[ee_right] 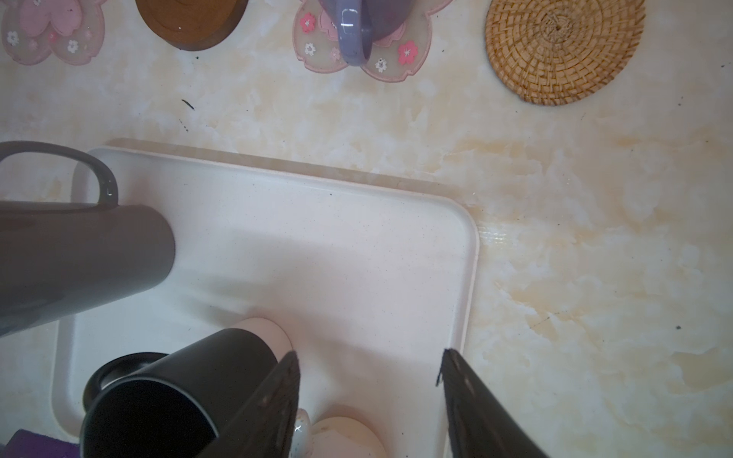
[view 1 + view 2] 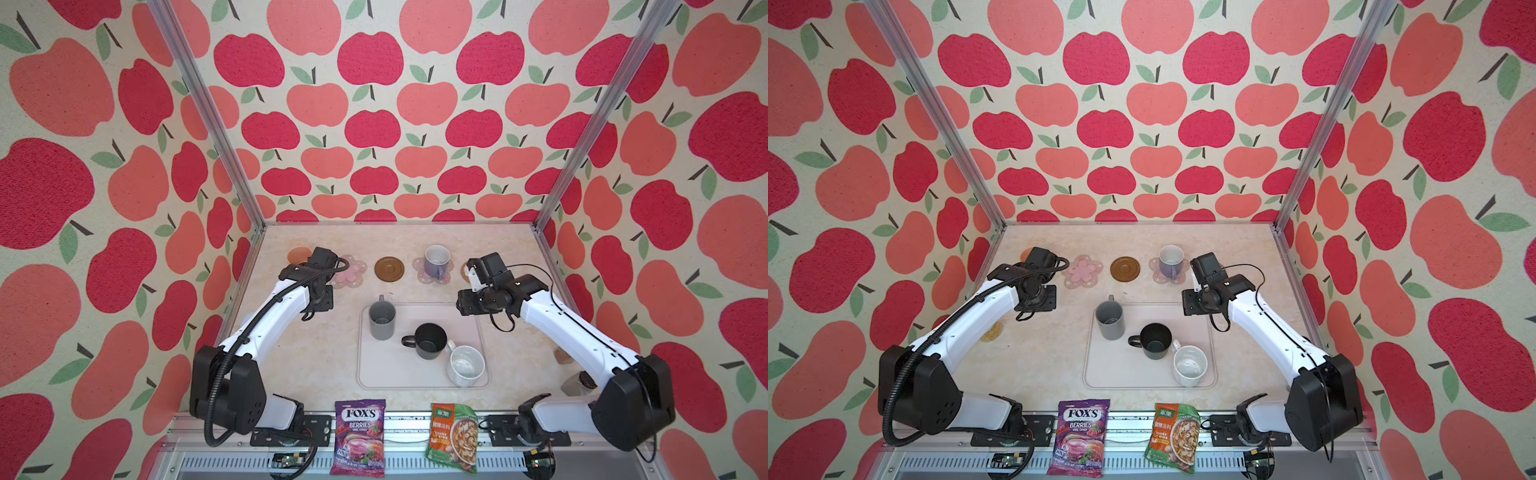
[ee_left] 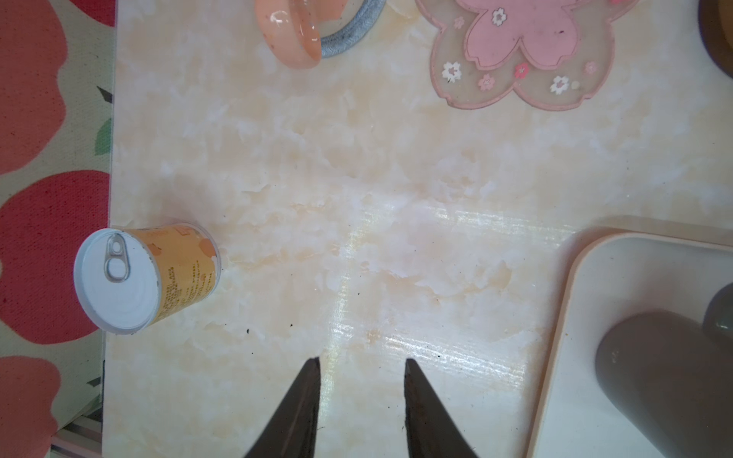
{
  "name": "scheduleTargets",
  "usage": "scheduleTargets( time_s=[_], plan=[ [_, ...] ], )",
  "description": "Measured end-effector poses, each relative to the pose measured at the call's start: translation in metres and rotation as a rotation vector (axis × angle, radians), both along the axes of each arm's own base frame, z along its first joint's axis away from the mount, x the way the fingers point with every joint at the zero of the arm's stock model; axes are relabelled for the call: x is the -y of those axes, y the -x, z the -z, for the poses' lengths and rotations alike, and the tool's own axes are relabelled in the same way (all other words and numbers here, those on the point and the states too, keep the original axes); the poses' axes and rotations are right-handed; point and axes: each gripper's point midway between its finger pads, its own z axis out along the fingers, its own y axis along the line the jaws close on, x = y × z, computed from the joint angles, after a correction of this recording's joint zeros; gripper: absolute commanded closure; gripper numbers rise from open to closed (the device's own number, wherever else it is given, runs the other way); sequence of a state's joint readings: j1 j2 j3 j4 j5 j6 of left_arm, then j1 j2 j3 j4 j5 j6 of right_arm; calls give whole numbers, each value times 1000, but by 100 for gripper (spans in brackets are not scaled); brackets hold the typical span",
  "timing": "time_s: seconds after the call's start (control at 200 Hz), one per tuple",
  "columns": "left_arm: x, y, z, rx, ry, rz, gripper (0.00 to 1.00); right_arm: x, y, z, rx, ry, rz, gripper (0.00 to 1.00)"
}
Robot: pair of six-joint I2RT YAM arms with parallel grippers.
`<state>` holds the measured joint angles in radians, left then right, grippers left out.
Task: Place cups on coasters
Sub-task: Rotate the cup on the tray.
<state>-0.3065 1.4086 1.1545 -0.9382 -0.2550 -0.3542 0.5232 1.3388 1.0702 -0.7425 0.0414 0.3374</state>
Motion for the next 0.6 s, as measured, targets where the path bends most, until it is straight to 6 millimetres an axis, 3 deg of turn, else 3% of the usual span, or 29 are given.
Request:
scheduleTargets(
  time_s=[0.22, 0.415, 0.6],
  plan=[
    [3, -4, -6, 22, 7, 6, 62, -5, 10, 5, -16, -2, -26, 40],
    [22, -7, -9, 47, 19, 55, 62, 1, 29, 18, -40, 6, -31, 40],
    [28, -3, 1, 47, 27, 55, 63, 1, 40, 21, -47, -8, -43, 41]
  ],
)
